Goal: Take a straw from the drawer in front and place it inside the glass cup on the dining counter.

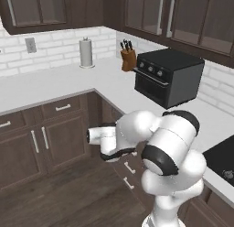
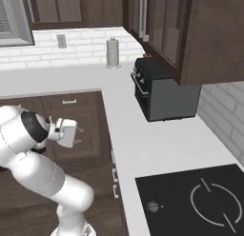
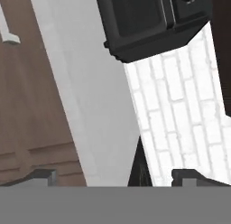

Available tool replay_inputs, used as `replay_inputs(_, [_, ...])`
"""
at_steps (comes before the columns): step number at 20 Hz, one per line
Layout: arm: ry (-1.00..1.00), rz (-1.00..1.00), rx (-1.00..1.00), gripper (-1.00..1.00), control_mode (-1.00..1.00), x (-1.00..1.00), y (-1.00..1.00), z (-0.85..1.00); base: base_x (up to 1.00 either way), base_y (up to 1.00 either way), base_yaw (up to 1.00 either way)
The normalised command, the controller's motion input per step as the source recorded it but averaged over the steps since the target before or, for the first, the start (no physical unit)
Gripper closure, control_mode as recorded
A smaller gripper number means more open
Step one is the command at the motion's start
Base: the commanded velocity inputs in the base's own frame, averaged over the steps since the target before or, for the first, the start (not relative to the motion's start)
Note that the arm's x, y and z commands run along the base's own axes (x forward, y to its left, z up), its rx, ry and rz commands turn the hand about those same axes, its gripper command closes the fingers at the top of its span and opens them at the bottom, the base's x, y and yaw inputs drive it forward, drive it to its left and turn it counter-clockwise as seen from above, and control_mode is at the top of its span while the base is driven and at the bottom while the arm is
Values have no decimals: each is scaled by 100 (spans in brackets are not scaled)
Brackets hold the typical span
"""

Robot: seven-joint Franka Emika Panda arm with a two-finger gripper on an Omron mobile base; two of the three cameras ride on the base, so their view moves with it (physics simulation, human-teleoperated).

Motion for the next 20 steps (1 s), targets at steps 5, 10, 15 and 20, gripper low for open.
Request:
replay_inputs(5, [-8, -15, -12, -100, -100, 43, -22, -31, 0, 0, 0])
replay_inputs(10, [-5, -8, -11, -100, -100, 41, -14, -37, 0, 0, 0])
replay_inputs(15, [-1, -2, -12, -100, -100, 39, -10, -32, 0, 0, 0])
replay_inputs(20, [0, 0, -7, -100, -100, 53, -20, -23, 0, 0, 0])
